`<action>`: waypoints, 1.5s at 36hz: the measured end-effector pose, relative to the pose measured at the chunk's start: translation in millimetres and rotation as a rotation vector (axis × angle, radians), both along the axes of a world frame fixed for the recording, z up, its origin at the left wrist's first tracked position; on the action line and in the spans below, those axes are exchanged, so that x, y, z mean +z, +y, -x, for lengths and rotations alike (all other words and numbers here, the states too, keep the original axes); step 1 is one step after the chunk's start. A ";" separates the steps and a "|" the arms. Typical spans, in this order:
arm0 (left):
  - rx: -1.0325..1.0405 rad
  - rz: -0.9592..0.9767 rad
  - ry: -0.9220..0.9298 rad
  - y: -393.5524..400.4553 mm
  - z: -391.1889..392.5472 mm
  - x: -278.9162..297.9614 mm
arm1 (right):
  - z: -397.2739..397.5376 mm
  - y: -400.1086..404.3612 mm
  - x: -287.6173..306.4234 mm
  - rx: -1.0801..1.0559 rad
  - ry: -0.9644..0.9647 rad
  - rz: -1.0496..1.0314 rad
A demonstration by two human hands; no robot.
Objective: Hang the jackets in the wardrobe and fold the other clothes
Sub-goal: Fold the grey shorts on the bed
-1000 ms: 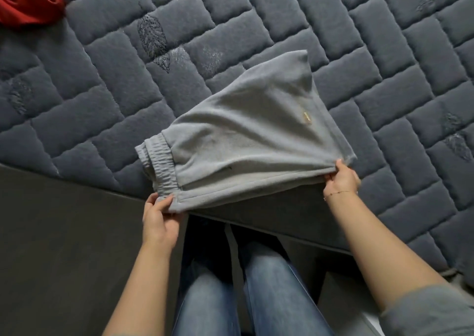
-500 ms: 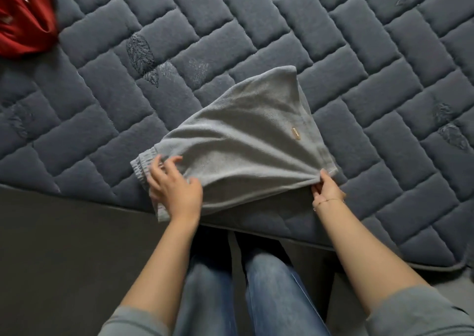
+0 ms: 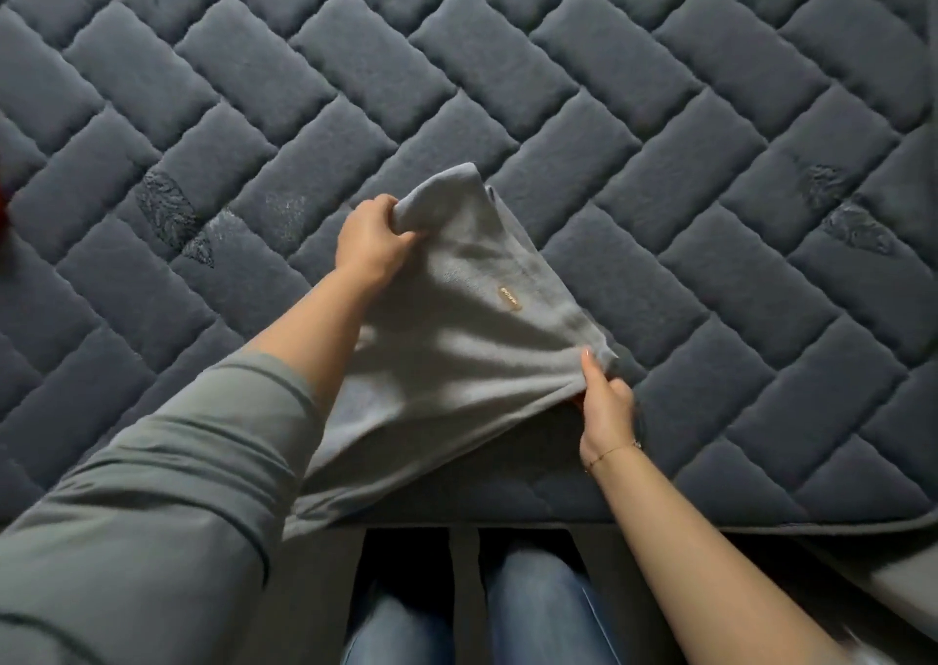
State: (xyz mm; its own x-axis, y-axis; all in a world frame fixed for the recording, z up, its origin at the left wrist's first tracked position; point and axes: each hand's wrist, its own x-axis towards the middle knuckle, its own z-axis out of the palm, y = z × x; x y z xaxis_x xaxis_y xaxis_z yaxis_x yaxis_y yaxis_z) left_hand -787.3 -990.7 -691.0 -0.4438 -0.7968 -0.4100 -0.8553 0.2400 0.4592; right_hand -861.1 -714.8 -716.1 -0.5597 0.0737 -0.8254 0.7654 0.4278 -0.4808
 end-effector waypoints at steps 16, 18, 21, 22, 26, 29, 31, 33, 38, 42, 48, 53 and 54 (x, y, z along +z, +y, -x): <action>-0.399 -0.157 0.193 81.3 2.8 3.8 | 15.5 4.0 6.9 -0.342 -0.326 0.512; -0.319 -0.129 0.152 63.1 13.9 0.7 | 15.8 4.3 5.4 -0.352 -0.325 0.515; -0.347 -0.055 0.041 45.3 32.4 -8.3 | 15.0 4.9 4.0 -0.355 -0.322 0.527; -0.380 -0.064 0.009 41.1 38.7 -11.1 | 14.7 5.0 4.4 -0.353 -0.320 0.529; -0.471 -0.200 -0.019 32.2 61.5 -17.8 | 15.0 3.8 8.8 -0.334 -0.324 0.538; -0.563 -0.302 -0.024 31.5 71.1 -15.0 | 14.1 3.2 13.4 -0.326 -0.304 0.535; -0.617 -0.363 -0.011 31.4 72.7 -12.5 | 10.8 2.4 18.5 -0.320 -0.263 0.513; -0.659 -0.395 0.039 32.5 70.6 -5.0 | 5.0 0.5 26.3 -0.297 -0.188 0.471; -0.746 -0.401 0.228 20.4 43.2 30.6 | -23.2 -6.6 56.9 -0.099 0.089 0.422; -0.823 -0.297 0.267 -3.5 -13.9 61.0 | -60.6 -8.2 83.6 0.212 0.345 0.456; -0.945 -0.146 0.317 -31.7 -130.2 93.3 | -153.1 -17.5 108.3 0.752 0.742 0.365; -1.129 0.023 0.266 -45.1 -223.7 81.7 | -243.6 -29.2 93.3 1.045 0.805 0.264; -1.151 0.060 0.255 -48.2 -238.8 74.4 | -258.5 -32.1 87.5 1.094 0.792 0.233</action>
